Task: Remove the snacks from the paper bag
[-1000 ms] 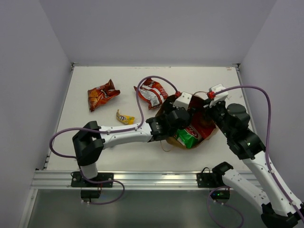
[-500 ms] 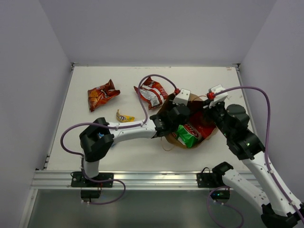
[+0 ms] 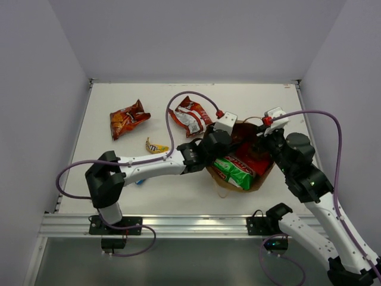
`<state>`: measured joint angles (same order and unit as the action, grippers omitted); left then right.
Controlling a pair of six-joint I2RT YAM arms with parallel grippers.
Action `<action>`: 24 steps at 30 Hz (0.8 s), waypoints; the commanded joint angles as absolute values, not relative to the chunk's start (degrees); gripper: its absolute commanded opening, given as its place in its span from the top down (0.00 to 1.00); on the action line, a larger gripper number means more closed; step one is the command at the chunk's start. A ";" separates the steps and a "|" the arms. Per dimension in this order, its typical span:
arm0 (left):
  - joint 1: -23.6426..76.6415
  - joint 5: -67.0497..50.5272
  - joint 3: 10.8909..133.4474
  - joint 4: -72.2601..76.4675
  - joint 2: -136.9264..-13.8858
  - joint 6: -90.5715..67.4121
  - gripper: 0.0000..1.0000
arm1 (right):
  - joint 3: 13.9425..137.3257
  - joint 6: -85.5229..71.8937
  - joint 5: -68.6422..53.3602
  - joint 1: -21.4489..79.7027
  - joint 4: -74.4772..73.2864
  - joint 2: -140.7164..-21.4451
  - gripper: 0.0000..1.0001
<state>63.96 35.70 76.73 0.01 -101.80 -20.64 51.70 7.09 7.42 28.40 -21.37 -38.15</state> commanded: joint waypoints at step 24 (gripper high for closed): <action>64.86 16.96 97.81 -13.71 -79.54 -11.43 1.00 | 53.17 0.44 24.60 28.48 -18.02 -42.89 1.00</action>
